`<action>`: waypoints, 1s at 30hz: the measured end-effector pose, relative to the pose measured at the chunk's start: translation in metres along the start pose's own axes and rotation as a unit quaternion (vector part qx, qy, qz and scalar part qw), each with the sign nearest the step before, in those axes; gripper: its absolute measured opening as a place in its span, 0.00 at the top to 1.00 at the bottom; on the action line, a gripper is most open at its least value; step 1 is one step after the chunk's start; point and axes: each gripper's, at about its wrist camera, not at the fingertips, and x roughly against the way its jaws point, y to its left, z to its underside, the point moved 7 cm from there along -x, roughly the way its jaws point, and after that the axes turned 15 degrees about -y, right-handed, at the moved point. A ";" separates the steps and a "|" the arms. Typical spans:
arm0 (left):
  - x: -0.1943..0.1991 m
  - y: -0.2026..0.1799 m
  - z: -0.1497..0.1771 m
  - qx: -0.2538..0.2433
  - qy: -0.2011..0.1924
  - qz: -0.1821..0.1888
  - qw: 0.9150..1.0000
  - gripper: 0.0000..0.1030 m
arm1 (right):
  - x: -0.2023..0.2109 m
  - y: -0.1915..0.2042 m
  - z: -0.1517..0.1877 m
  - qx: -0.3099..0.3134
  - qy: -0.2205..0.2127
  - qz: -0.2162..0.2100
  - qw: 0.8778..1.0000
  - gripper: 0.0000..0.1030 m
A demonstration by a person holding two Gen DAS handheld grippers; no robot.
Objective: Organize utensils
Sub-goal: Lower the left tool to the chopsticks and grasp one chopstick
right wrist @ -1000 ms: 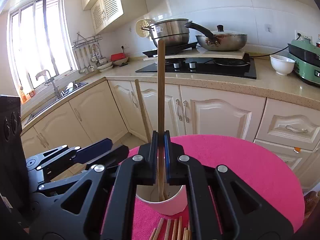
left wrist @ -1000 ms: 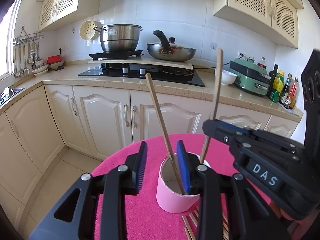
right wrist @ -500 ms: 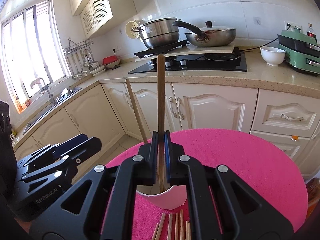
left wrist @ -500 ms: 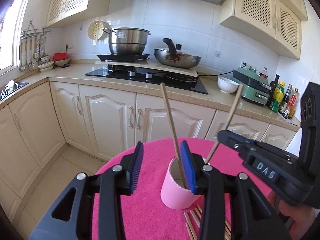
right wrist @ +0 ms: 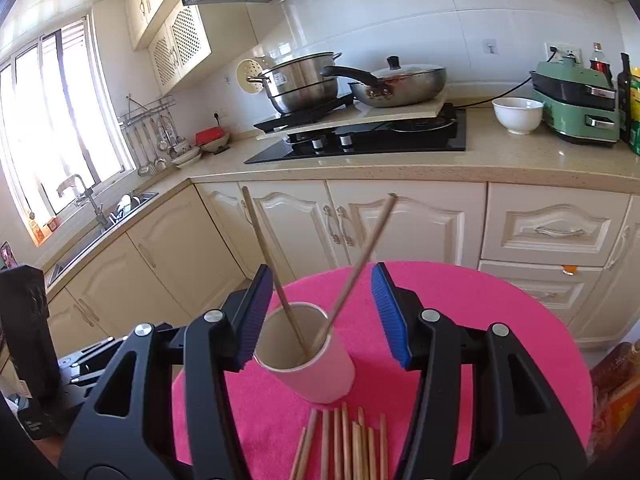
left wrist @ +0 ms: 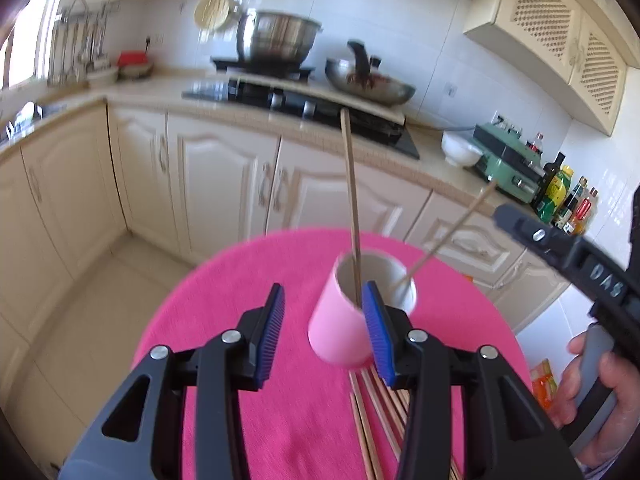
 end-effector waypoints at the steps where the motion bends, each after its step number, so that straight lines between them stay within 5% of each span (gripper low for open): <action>1: -0.001 -0.001 0.007 0.001 0.010 0.001 1.000 0.61 | 0.004 -0.003 0.002 0.003 0.004 0.003 1.000 0.50; 9: -0.012 -0.024 0.078 0.010 0.115 0.008 0.993 0.61 | 0.028 -0.040 0.056 0.032 0.090 0.038 0.995 0.50; 17: -0.015 -0.023 0.142 -0.006 0.207 -0.031 0.978 0.61 | 0.043 -0.061 0.117 0.023 0.182 0.052 0.982 0.50; 30: -0.020 -0.034 0.171 -0.041 0.255 -0.061 0.964 0.61 | 0.046 -0.071 0.149 0.026 0.248 0.043 0.967 0.50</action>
